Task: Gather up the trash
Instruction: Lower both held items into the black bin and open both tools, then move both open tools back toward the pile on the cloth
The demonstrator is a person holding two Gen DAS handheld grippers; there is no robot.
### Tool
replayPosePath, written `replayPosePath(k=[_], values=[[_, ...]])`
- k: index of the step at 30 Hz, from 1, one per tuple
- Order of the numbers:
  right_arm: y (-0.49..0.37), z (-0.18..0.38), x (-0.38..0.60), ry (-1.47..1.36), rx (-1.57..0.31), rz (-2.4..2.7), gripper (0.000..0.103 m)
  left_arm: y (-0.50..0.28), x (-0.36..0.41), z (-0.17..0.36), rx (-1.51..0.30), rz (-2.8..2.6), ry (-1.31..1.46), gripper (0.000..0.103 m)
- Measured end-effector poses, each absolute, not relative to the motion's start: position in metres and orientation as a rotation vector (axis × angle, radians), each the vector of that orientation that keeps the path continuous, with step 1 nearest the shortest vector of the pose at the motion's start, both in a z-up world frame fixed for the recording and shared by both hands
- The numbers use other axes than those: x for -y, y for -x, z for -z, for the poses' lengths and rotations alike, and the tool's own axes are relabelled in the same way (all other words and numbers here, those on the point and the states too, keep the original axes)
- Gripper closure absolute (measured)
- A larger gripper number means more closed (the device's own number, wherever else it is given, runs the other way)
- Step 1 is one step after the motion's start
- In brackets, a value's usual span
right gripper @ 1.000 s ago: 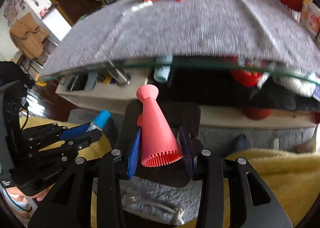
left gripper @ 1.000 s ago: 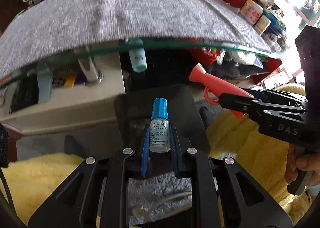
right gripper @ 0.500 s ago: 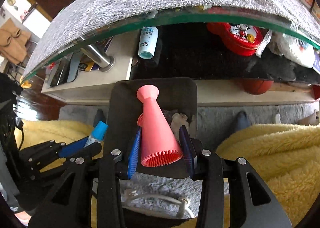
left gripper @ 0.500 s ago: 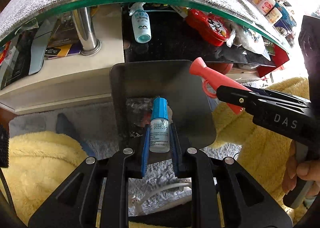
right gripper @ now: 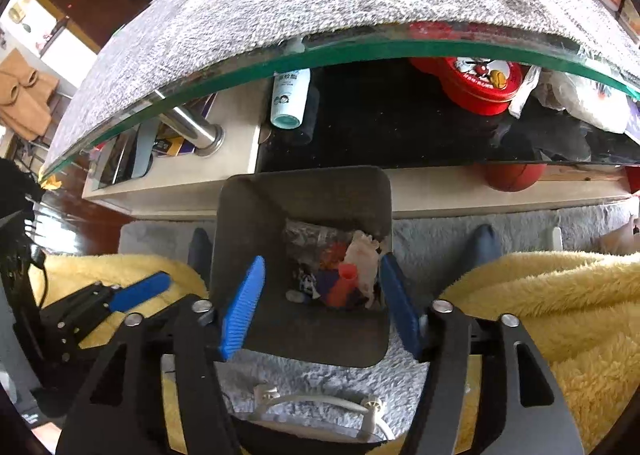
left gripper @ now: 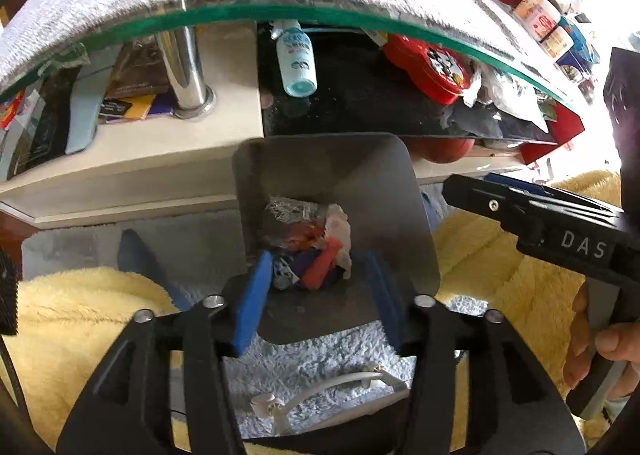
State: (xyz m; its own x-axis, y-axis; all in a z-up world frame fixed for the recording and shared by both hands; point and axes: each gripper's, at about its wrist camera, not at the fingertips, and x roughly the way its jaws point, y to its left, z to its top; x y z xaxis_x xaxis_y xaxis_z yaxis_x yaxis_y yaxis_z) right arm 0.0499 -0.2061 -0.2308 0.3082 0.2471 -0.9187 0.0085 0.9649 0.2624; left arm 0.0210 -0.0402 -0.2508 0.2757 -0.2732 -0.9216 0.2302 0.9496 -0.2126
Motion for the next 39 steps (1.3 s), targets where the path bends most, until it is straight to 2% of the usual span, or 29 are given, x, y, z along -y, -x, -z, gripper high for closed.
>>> replayPosePath(k=[5, 14, 24, 34, 36, 39], values=[[-0.056, 0.221, 0.209, -0.251, -1.227, -0.176, 0.025, -0.029, 0.034, 0.236, -1.202, 0.315, 0.031, 0.032], [-0.085, 0.177, 0.221, -0.267, -1.132, -0.174, 0.018, -0.055, 0.019, 0.200, -1.128, 0.282, 0.046, 0.017], [-0.147, 0.133, 0.236, -0.252, -1.011, -0.143, 0.015, -0.117, 0.007, 0.156, -1.028, 0.252, 0.039, 0.016], [-0.214, 0.130, 0.226, -0.238, -0.986, -0.149, 0.016, -0.193, 0.013, 0.145, -0.995, 0.254, 0.044, 0.017], [-0.229, 0.134, 0.226, -0.241, -0.988, -0.145, 0.016, -0.209, 0.016, 0.144, -0.990, 0.263, 0.041, 0.020], [-0.249, 0.137, 0.228, -0.253, -0.984, -0.141, 0.018, -0.227, 0.021, 0.145, -0.986, 0.277, 0.033, 0.029]])
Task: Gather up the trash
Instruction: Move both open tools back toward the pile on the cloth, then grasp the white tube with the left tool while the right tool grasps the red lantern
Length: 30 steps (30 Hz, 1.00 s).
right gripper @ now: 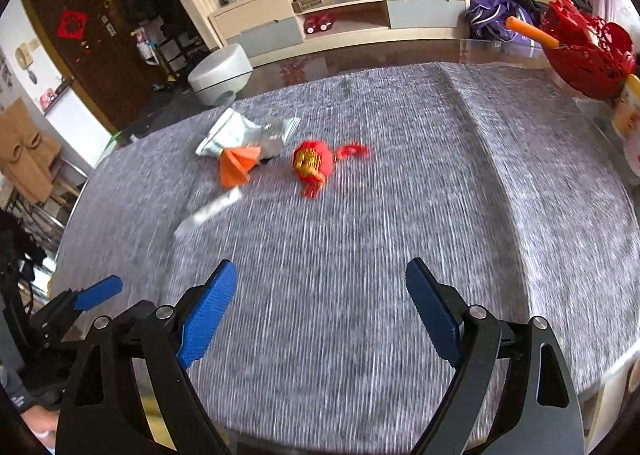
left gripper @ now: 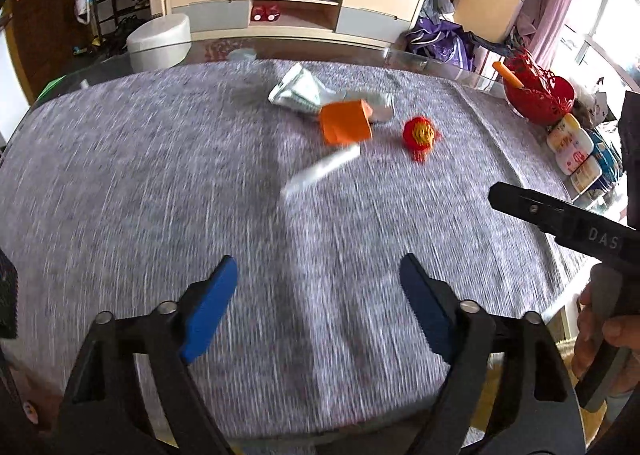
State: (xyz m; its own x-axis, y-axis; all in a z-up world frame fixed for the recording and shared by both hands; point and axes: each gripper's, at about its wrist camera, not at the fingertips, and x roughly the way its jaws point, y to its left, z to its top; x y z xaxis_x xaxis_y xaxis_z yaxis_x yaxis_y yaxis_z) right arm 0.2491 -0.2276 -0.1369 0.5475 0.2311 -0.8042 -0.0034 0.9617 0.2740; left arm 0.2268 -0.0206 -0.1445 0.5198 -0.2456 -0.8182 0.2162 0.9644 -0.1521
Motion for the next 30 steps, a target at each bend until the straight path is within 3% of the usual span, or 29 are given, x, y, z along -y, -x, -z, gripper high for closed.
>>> replayPosePath(k=[2, 6, 10, 14, 18, 22, 24, 30], values=[[-0.262, 0.140, 0.229, -0.256, -0.984, -0.139, 0.024, -0.242, 0.024, 0.147, -0.985, 0.284, 0.021, 0.038], [-0.287, 0.148, 0.228, -0.264, -0.995, -0.145, 0.037, -0.264, 0.028, 0.155, -0.988, 0.294, 0.019, 0.039], [-0.309, 0.156, 0.223, -0.263, -1.003, -0.155, 0.049, -0.286, 0.034, 0.161, -0.993, 0.312, 0.009, 0.047], [-0.326, 0.164, 0.215, -0.249, -1.015, -0.164, 0.052, -0.302, 0.042, 0.167, -0.999, 0.348, -0.004, 0.059], [-0.340, 0.172, 0.211, -0.240, -1.025, -0.160, 0.053, -0.310, 0.048, 0.172, -1.007, 0.373, -0.013, 0.059], [-0.346, 0.173, 0.210, -0.234, -1.012, -0.157, 0.055, -0.317, 0.052, 0.180, -1.010, 0.379, -0.030, 0.071], [-0.349, 0.173, 0.209, -0.228, -1.012, -0.155, 0.059, -0.317, 0.056, 0.181, -1.001, 0.377, -0.056, 0.072], [-0.350, 0.174, 0.203, -0.185, -0.996, -0.147, 0.060, -0.312, 0.063, 0.181, -0.994, 0.370, -0.088, 0.072]])
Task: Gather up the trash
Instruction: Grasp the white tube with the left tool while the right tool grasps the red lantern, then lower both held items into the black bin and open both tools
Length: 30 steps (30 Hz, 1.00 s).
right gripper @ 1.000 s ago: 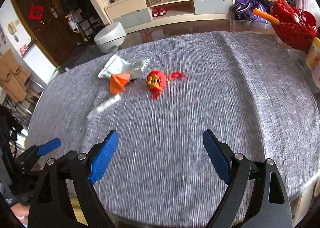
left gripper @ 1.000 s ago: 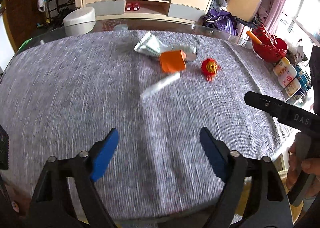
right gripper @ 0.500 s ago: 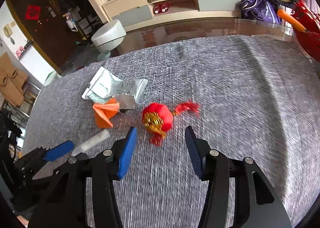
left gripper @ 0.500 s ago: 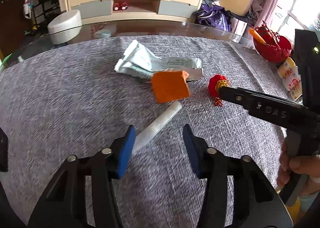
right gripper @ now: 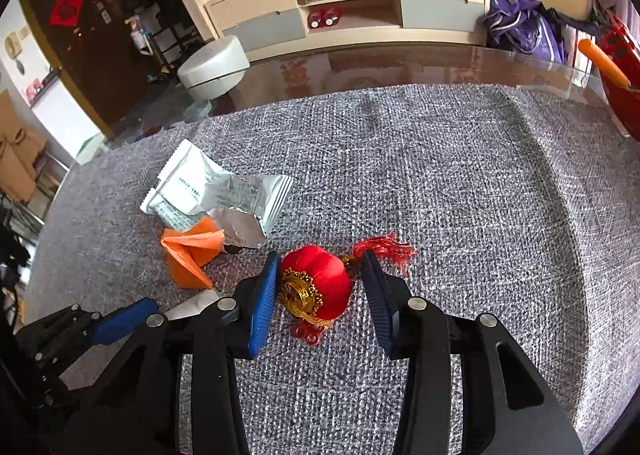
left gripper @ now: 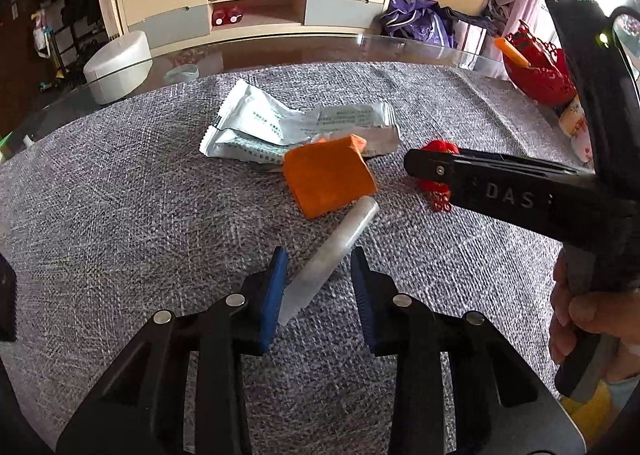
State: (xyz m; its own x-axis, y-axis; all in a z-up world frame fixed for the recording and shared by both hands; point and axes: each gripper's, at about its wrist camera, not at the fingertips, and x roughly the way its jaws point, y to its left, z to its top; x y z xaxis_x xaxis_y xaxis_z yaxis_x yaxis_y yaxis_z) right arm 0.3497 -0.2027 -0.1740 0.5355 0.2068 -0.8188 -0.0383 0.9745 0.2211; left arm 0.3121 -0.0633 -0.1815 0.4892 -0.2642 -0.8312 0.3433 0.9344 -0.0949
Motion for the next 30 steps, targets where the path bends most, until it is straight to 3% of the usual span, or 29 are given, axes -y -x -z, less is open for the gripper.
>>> replayPosePath(k=[4, 6, 7, 11, 21, 30], values=[[-0.346, 0.175, 0.204, -0.183, -0.998, -0.147, 0.060, -0.303, 0.065, 0.182, -0.994, 0.366, -0.106, 0.072], [-0.343, 0.175, 0.202, -0.173, -1.001, -0.148, 0.061, -0.298, 0.065, 0.182, -1.000, 0.364, -0.110, 0.079], [-0.342, 0.175, 0.201, -0.172, -0.999, -0.154, 0.068, -0.296, 0.064, 0.182, -1.004, 0.362, -0.109, 0.085], [-0.331, 0.172, 0.199, -0.166, -1.008, -0.169, 0.068, -0.288, 0.060, 0.181, -1.019, 0.372, -0.101, 0.091], [-0.271, 0.170, 0.211, -0.187, -1.059, -0.219, 0.069, -0.239, 0.065, 0.179, -1.057, 0.398, -0.111, 0.092], [-0.197, 0.125, 0.220, -0.200, -0.982, -0.242, 0.069, -0.170, 0.062, 0.150, -1.018, 0.402, -0.054, 0.092]])
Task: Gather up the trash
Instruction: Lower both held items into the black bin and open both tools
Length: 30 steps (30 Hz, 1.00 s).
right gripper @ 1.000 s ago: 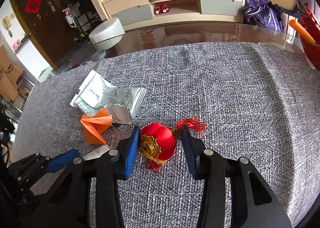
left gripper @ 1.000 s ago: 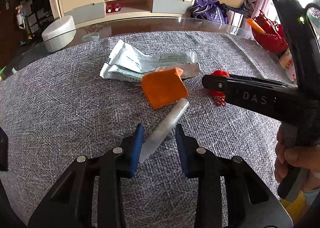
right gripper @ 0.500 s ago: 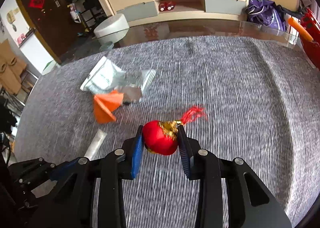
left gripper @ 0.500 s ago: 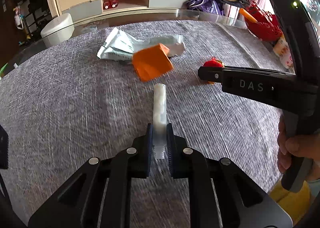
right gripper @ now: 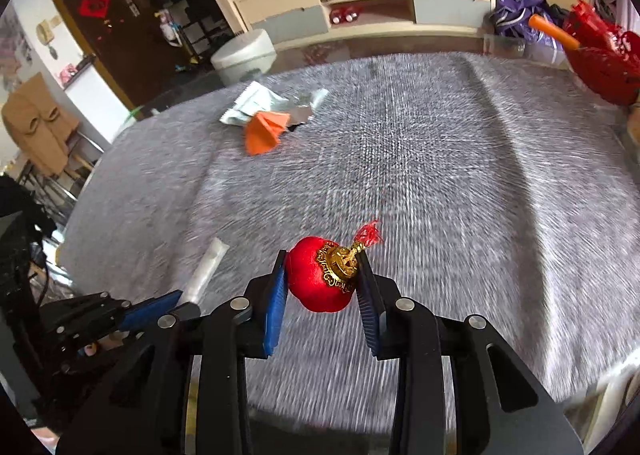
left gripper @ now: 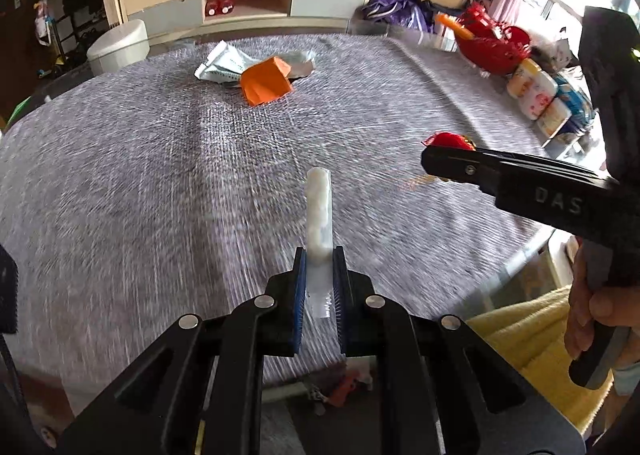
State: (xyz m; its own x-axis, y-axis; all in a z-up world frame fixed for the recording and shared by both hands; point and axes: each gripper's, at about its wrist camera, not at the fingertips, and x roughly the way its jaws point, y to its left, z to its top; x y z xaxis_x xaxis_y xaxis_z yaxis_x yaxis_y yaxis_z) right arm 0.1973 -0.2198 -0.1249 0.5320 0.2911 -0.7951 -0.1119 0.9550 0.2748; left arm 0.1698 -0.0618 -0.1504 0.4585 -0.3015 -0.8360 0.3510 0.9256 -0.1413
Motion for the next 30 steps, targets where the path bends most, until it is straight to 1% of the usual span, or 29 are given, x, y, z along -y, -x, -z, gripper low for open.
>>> replayPosePath(k=[4, 10, 17, 22, 30], values=[[-0.158, 0.105, 0.220, -0.192, -0.947, -0.256, 0.069, -0.136, 0.064, 0.138, -0.998, 0.405, -0.052, 0.091], [-0.115, 0.102, 0.220, -0.192, -0.941, -0.269, 0.069, -0.088, 0.058, 0.134, -0.993, 0.404, -0.047, 0.091], [-0.075, 0.128, 0.214, -0.182, -0.994, -0.269, 0.069, -0.043, 0.051, 0.141, -1.007, 0.406, -0.041, 0.091], [-0.054, 0.149, 0.208, -0.180, -1.046, -0.270, 0.069, -0.022, 0.048, 0.166, -1.068, 0.412, -0.019, 0.091], [-0.043, 0.192, 0.196, -0.190, -1.155, -0.262, 0.069, -0.011, 0.044, 0.207, -1.165, 0.404, 0.013, 0.091]])
